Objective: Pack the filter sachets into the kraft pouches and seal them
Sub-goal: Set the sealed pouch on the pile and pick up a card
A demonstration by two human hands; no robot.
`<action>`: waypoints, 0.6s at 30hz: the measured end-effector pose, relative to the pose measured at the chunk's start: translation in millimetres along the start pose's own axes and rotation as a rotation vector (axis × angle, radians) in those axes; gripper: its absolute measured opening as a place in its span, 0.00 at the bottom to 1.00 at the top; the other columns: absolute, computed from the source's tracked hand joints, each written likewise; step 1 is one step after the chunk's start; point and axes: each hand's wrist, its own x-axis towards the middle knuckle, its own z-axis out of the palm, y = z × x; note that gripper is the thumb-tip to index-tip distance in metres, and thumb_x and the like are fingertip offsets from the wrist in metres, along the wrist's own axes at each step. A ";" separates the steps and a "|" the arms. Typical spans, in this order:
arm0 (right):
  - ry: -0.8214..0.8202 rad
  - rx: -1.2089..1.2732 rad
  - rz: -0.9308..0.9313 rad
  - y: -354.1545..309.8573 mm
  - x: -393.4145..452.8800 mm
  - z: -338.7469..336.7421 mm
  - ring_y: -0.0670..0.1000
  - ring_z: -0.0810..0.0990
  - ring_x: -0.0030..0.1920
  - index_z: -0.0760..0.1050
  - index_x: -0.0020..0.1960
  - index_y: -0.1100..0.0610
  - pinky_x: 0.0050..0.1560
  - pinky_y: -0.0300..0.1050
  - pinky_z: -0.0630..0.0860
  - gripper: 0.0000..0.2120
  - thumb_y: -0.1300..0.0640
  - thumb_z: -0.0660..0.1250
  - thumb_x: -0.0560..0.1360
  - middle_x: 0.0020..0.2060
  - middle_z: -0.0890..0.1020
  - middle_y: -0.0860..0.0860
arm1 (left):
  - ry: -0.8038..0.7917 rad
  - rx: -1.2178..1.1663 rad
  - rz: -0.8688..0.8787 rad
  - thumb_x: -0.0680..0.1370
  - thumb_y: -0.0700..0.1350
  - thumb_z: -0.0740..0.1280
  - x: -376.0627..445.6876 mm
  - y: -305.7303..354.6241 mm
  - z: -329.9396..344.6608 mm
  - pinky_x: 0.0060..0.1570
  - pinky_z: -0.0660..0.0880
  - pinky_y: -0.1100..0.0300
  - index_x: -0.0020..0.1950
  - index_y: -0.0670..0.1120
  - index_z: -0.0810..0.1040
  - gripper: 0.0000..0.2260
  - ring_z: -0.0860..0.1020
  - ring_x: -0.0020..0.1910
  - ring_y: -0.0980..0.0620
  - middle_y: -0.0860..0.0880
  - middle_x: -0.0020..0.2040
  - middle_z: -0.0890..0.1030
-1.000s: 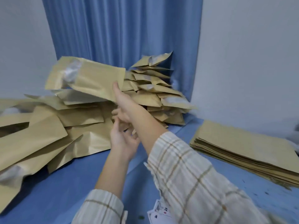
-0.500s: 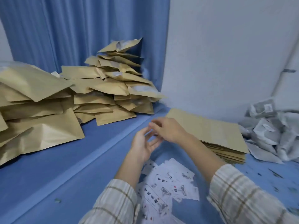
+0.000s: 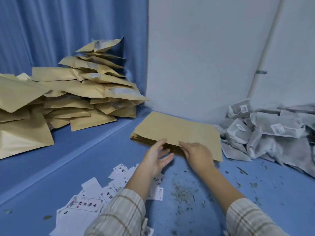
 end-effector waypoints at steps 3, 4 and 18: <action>0.379 0.109 -0.123 -12.6 -13.0 -10.1 0.56 0.82 0.31 0.84 0.50 0.56 0.26 0.43 0.77 0.22 0.66 0.80 0.56 0.34 0.83 0.56 | -0.118 0.001 0.032 0.76 0.49 0.69 -10.4 -4.5 18.3 0.48 0.78 0.49 0.63 0.44 0.72 0.19 0.79 0.52 0.38 0.36 0.60 0.75; 0.446 0.135 -0.156 -20.5 -17.7 -14.9 0.55 0.82 0.31 0.84 0.50 0.56 0.27 0.42 0.77 0.22 0.66 0.80 0.56 0.35 0.84 0.55 | -0.111 -0.016 0.080 0.78 0.47 0.67 -13.7 -3.5 22.6 0.47 0.78 0.48 0.65 0.42 0.70 0.18 0.79 0.52 0.38 0.36 0.61 0.75; 0.056 1.847 0.439 -90.5 -11.6 -116.7 0.49 0.82 0.43 0.77 0.50 0.50 0.48 0.46 0.80 0.13 0.45 0.56 0.79 0.47 0.83 0.53 | 0.617 1.420 1.318 0.69 0.25 0.60 -98.4 71.9 -41.0 0.42 0.67 0.56 0.53 0.38 0.79 0.18 0.73 0.46 0.37 0.35 0.55 0.78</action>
